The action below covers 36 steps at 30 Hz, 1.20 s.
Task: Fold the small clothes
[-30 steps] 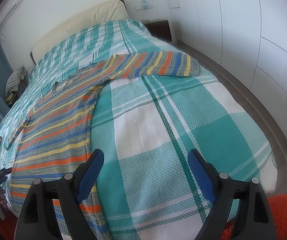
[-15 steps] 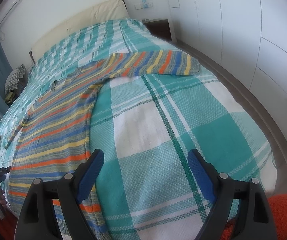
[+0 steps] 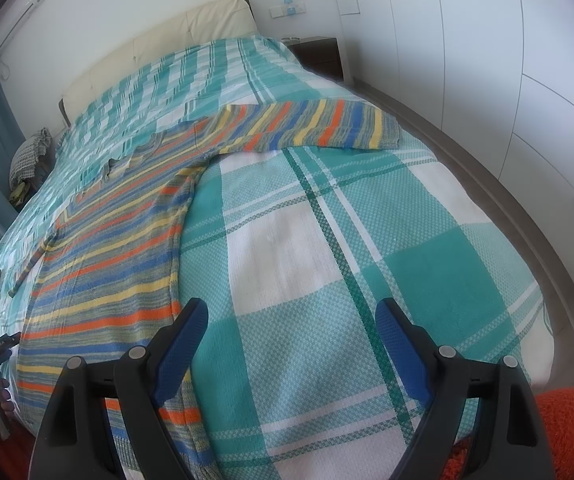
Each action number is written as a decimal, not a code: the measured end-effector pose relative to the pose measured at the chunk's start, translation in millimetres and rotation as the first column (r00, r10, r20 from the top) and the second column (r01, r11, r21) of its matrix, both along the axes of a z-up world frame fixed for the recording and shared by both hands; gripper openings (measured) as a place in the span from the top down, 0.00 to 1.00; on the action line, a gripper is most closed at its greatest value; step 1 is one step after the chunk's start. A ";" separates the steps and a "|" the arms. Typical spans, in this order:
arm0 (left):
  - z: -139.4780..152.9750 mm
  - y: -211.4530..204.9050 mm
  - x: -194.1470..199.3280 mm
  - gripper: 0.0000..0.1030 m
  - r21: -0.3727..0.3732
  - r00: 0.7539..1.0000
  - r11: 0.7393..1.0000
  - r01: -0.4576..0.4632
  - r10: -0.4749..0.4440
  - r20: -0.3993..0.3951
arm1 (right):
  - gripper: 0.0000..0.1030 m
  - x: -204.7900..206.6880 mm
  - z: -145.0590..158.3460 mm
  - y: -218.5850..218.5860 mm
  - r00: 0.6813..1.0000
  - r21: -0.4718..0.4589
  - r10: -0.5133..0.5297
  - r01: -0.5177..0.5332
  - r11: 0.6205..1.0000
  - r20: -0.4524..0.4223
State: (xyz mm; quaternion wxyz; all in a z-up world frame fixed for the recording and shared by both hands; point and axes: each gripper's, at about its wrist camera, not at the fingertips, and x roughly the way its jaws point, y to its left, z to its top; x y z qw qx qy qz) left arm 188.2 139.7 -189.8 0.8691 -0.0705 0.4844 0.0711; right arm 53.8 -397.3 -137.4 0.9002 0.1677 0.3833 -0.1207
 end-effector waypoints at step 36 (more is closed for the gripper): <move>-0.6 -1.0 -2.9 0.00 0.009 1.000 1.000 0.008 -0.009 0.008 | 0.17 0.3 -0.5 -0.2 1.000 0.000 0.002 -0.002 1.000 -0.001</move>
